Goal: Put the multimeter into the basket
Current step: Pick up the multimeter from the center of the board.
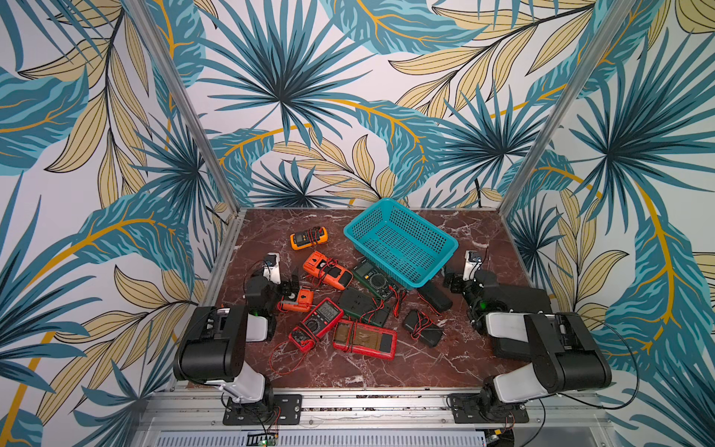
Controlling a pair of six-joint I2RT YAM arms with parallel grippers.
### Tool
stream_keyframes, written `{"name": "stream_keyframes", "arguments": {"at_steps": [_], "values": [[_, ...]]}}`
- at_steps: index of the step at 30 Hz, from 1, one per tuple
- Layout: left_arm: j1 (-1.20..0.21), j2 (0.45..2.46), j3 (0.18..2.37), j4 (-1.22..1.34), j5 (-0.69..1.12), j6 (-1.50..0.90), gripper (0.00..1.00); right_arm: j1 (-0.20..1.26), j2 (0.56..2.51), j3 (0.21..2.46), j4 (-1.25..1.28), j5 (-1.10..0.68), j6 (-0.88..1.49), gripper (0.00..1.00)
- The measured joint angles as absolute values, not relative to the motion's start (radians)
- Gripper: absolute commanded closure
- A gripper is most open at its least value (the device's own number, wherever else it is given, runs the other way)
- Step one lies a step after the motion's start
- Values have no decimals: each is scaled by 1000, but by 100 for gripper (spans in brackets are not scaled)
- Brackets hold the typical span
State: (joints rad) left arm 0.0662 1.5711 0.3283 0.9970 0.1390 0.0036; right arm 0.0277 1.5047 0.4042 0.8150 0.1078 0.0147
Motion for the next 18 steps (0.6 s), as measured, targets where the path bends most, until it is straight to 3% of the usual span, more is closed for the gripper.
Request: {"name": "stream_keyframes", "arguments": {"at_steps": [9, 18], "values": [[66, 1567, 328, 991, 150, 4, 0, 28, 1505, 405, 813, 113, 15, 1], [66, 1426, 330, 891, 136, -8, 0, 28, 1451, 476, 693, 147, 19, 0]]}}
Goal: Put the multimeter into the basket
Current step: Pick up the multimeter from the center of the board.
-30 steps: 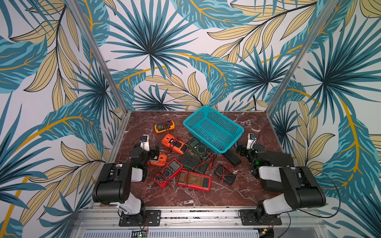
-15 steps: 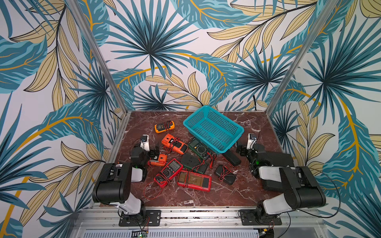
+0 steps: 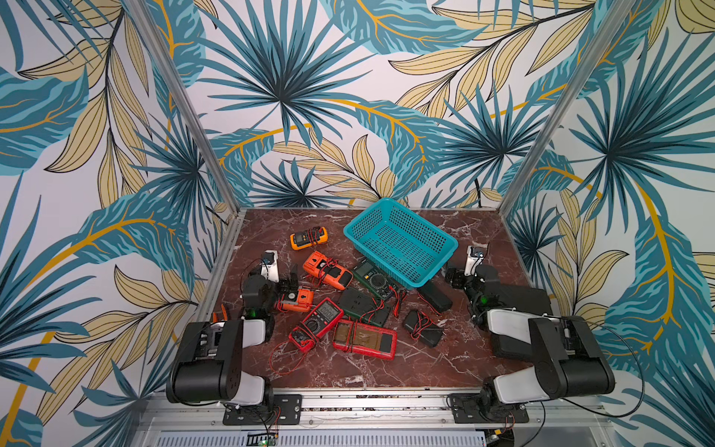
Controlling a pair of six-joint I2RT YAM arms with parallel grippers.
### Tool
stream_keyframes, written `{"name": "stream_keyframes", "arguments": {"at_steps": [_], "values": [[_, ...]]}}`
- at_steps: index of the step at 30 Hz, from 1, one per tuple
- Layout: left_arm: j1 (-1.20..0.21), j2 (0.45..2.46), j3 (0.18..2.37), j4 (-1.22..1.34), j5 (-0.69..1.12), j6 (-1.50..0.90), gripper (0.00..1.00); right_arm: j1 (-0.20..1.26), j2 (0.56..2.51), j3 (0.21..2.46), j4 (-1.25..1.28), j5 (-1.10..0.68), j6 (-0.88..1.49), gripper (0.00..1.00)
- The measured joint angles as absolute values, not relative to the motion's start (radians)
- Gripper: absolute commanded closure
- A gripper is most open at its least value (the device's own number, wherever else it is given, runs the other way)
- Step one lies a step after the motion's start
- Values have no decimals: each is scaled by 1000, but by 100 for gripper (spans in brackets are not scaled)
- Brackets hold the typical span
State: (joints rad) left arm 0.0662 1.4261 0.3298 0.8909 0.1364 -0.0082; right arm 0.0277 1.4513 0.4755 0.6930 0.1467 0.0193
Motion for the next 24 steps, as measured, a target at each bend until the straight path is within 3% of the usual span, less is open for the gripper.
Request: {"name": "stream_keyframes", "arguments": {"at_steps": [13, 24], "values": [[66, 1225, 334, 673, 85, -75, 0, 28, 1155, 548, 361, 213, 62, 0], [45, 989, 426, 342, 41, -163, 0, 36, 945, 653, -15, 250, 140, 0]]}}
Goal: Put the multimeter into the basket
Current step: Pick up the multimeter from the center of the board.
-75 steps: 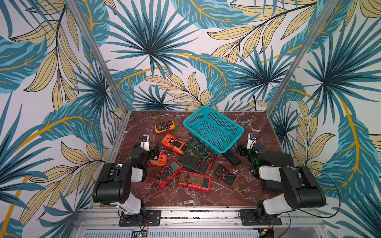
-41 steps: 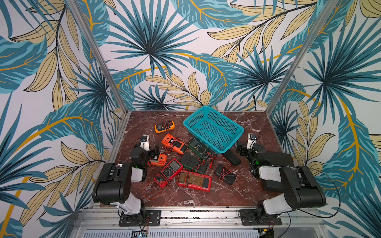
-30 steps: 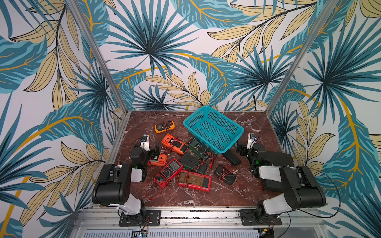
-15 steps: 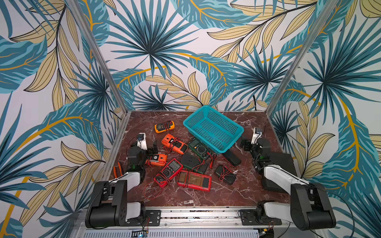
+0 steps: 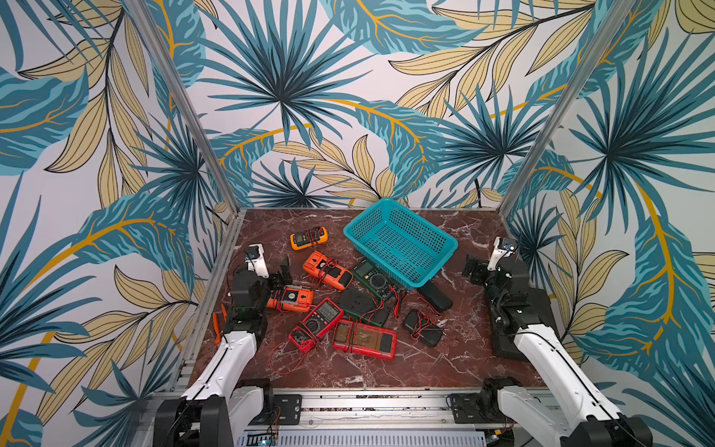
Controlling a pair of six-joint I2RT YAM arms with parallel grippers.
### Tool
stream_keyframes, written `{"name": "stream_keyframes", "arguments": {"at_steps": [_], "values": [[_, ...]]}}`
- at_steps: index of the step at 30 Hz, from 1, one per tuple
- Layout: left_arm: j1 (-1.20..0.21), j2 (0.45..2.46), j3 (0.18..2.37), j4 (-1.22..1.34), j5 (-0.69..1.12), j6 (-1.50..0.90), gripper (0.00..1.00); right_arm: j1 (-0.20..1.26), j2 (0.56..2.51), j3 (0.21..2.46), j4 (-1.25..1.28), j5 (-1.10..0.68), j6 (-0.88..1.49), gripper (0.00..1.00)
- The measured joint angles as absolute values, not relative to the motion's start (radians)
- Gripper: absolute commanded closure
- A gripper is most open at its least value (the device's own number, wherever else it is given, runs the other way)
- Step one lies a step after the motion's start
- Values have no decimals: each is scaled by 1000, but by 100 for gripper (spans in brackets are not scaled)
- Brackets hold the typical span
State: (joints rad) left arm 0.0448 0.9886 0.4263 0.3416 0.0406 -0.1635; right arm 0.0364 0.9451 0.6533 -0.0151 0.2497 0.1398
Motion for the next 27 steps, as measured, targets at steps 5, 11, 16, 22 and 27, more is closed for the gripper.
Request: {"name": "stream_keyframes", "arguments": {"at_steps": [5, 11, 16, 22, 27], "values": [[-23, 925, 431, 205, -8, -196, 0, 54, 911, 691, -159, 266, 184, 0], [-94, 865, 432, 70, -35, -244, 0, 91, 910, 738, -301, 273, 210, 0], [-145, 808, 433, 10, -80, -281, 0, 135, 897, 765, -384, 253, 222, 0], [-204, 799, 433, -36, -121, -309, 0, 224, 913, 835, -477, 252, 252, 0], [-255, 801, 433, -50, -142, -332, 0, 340, 950, 891, -553, 272, 273, 0]]}}
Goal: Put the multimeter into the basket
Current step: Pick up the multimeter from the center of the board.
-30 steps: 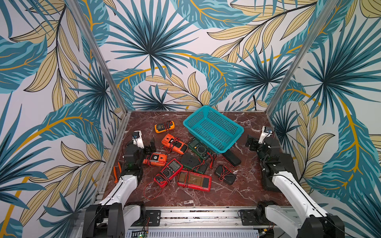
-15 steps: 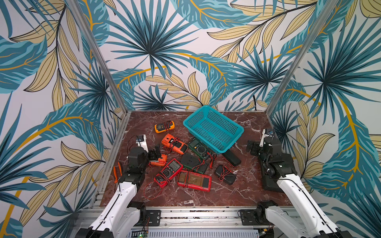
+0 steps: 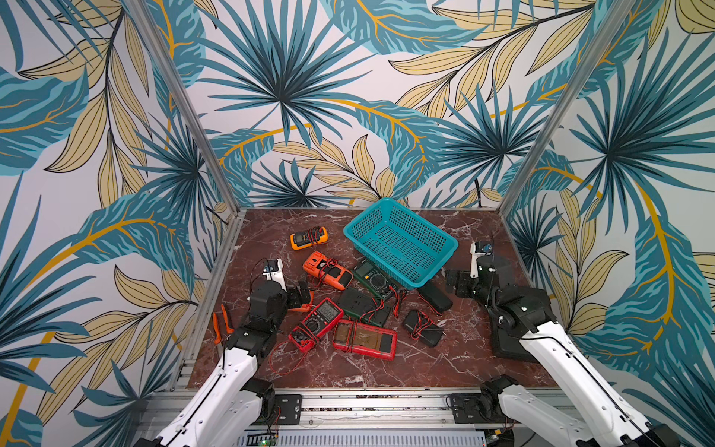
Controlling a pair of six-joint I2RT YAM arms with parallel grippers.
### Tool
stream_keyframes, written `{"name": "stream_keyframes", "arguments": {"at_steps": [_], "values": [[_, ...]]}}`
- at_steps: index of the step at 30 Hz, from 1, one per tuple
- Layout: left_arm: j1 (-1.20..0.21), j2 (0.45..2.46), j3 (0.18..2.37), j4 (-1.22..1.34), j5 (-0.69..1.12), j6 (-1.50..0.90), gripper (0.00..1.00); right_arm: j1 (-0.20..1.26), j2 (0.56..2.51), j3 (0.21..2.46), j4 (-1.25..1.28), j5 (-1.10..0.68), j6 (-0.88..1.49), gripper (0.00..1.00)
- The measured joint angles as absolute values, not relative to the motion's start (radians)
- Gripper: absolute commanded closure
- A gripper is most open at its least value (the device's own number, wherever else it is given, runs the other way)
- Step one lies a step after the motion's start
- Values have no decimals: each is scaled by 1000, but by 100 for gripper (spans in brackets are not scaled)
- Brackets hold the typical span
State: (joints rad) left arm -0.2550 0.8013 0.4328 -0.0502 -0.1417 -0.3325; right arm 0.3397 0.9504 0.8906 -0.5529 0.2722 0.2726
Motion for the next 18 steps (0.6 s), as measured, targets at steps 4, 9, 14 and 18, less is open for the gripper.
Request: {"name": "stream_keyframes", "arguments": {"at_steps": [4, 9, 14, 18], "values": [[-270, 809, 433, -49, -142, -352, 0, 416, 987, 951, -623, 299, 287, 1], [-274, 828, 433, -43, -142, -368, 0, 510, 1015, 1010, -705, 330, 301, 0], [-274, 841, 438, -43, -142, -368, 0, 584, 1052, 1053, -773, 336, 307, 1], [-274, 842, 447, -41, -142, -368, 0, 628, 1102, 1093, -827, 336, 307, 0]]}}
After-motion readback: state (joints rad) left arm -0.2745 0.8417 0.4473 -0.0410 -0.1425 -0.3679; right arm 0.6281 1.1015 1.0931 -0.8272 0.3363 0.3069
